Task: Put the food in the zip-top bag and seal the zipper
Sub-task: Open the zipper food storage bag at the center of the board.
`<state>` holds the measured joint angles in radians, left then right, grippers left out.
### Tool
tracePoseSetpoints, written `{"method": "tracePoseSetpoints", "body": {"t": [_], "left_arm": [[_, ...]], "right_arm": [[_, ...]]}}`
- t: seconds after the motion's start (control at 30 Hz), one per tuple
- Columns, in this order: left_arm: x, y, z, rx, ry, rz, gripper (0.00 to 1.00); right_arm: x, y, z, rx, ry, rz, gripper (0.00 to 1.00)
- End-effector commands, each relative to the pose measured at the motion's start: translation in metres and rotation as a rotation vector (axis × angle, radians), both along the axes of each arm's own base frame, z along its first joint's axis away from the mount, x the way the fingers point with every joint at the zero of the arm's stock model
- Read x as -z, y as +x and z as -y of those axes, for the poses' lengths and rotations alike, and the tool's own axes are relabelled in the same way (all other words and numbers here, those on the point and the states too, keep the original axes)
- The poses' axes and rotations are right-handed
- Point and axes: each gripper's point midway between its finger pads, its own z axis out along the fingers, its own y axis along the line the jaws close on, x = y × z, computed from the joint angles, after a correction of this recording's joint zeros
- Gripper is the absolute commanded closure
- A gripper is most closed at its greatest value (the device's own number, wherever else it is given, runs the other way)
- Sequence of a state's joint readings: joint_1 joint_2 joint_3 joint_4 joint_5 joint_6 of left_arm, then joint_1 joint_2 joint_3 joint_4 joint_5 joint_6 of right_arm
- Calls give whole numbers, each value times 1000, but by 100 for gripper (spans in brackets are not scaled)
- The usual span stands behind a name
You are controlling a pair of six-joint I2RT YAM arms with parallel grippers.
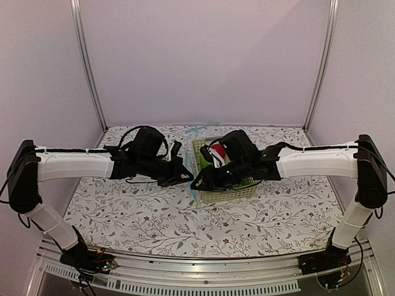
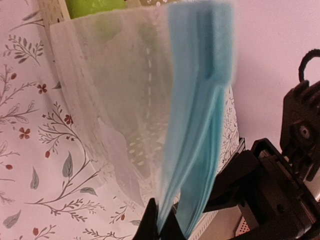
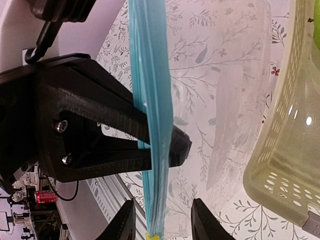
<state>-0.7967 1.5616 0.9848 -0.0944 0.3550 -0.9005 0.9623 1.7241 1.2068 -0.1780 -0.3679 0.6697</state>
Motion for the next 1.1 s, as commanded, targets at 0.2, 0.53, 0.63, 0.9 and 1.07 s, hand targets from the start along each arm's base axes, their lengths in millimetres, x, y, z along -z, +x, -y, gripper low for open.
{"method": "tracePoseSetpoints", "body": {"t": [0.2,0.53,0.63,0.9,1.07], "left_arm": [[-10,-7,3,18,-1,18,100],[-3,-8,-14,-28,68,41,38],[1,-10,-13,-19,80,36,32],[6,-6,-6,-10,102,43,31],[12,1,-6,-25,134,46,47]], "right_arm": [[2,19,-4,97,-26,24,99],[-5,23,2,137,-26,44,100],[-7,23,2,132,-19,46,100],[-13,19,0,113,-9,59,100],[-13,15,-3,100,-8,62,100]]}}
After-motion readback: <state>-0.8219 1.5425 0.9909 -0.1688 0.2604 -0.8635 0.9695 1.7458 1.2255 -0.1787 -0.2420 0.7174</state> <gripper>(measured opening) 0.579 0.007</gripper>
